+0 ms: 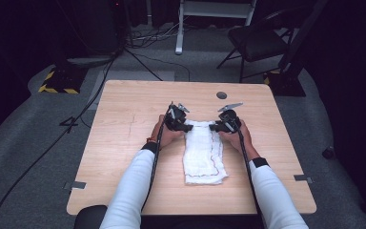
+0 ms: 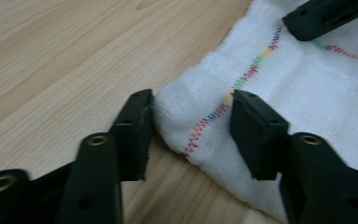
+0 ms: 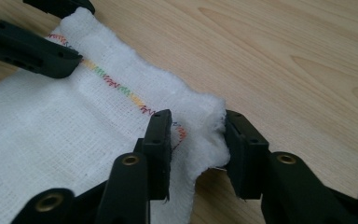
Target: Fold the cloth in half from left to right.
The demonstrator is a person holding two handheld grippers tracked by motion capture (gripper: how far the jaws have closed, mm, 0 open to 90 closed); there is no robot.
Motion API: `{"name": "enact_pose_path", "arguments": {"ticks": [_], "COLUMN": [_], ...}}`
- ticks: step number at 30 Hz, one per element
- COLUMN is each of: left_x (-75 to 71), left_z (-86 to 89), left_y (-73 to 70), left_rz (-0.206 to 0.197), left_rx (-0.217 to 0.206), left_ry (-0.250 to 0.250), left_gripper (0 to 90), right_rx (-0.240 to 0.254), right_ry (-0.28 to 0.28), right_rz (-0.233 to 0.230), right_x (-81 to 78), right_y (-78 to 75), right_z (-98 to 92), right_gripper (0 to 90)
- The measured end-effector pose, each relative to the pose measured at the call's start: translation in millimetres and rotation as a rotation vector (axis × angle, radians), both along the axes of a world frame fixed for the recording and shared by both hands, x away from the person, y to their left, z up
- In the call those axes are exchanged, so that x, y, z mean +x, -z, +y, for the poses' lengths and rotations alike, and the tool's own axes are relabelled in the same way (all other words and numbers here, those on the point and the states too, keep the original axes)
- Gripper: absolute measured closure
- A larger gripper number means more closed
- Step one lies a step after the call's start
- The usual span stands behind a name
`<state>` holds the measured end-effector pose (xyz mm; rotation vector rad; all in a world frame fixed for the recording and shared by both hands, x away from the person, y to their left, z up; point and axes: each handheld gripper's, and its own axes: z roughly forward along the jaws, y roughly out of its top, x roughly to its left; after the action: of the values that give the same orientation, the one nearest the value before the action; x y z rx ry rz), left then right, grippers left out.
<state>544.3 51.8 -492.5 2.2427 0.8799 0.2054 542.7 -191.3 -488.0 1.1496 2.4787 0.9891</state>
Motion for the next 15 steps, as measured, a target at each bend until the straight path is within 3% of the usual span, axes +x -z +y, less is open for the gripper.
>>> {"name": "enact_pose_path", "arguments": {"ticks": [3,6,9,15], "left_x": [2.3,4.0,3.5,3.9], "left_z": [-0.6,-0.4,-2.3,-7.1], "left_y": [-0.9,-0.7,-0.5,-4.7], "left_rz": [0.037,0.045,0.026,-0.043], "left_rx": [-0.021,-0.033,-0.026,0.019], "left_ry": [0.000,0.010,0.011,-0.010], "left_gripper": [70.3,75.9,78.2,80.5], "right_rx": [0.007,-0.001,-0.006,-0.016], "right_ry": [-0.013,-0.009,-0.004,0.003], "right_rz": [0.013,0.003,-0.012,-0.088], "right_x": [0.2,0.6,1.3,-0.5], "right_y": [-0.6,-2.0,-2.5,-10.2], "right_z": [1.3,3.4,4.3,5.5], "right_gripper": [76.2,81.7,84.1,85.3]}}
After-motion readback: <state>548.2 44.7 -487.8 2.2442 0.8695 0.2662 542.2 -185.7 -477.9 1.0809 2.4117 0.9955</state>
